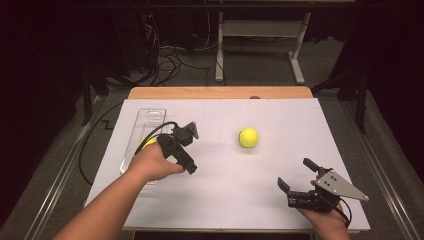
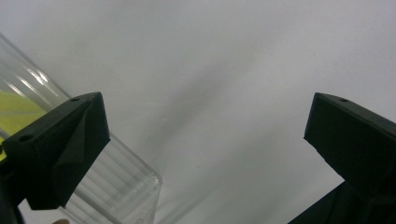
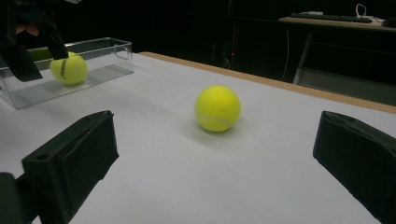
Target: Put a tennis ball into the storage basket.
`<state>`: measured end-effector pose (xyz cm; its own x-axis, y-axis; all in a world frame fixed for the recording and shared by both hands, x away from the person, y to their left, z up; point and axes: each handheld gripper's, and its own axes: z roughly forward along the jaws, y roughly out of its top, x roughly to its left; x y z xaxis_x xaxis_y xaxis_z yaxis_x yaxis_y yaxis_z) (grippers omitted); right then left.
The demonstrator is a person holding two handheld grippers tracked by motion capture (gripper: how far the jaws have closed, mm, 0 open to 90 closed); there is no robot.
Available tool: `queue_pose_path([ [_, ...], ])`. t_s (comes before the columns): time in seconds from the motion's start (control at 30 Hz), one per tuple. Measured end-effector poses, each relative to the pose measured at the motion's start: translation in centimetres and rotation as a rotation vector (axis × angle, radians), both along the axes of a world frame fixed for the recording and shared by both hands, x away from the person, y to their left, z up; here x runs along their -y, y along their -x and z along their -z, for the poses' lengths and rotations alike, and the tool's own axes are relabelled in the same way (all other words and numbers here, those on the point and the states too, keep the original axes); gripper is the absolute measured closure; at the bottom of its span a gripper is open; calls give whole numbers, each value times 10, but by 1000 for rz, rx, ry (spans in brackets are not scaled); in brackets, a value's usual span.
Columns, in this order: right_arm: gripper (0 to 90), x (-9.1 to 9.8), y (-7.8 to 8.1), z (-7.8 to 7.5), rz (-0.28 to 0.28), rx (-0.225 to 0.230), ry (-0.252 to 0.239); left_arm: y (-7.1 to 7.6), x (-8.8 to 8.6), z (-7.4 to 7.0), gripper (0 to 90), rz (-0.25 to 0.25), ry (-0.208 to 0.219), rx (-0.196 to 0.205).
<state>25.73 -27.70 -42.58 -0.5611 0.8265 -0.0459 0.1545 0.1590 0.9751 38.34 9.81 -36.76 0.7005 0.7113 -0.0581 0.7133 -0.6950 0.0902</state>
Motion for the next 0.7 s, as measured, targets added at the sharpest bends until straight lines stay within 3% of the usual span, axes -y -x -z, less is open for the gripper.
queue_pose_path([
  [0.17, 3, 0, 0, 0, 0, -1, 0, 9, 10, 2, 9, 44, -8, 4],
  [0.37, 2, -1, 0, 1, 1, -3, 3, 20, 22, 5, 9, 85, 12, 0],
  [0.47, 3, -1, 1, 0, 0, -1, 1, 25, 26, 10, 10, 101, -10, 14],
  [0.53, 2, -1, 1, 0, 0, -2, 2, 30, 28, 15, 10, 105, 9, 12],
  [0.7, 2, -1, 1, 1, 3, -2, 2, 46, 31, 27, 9, 139, 5, 16],
])
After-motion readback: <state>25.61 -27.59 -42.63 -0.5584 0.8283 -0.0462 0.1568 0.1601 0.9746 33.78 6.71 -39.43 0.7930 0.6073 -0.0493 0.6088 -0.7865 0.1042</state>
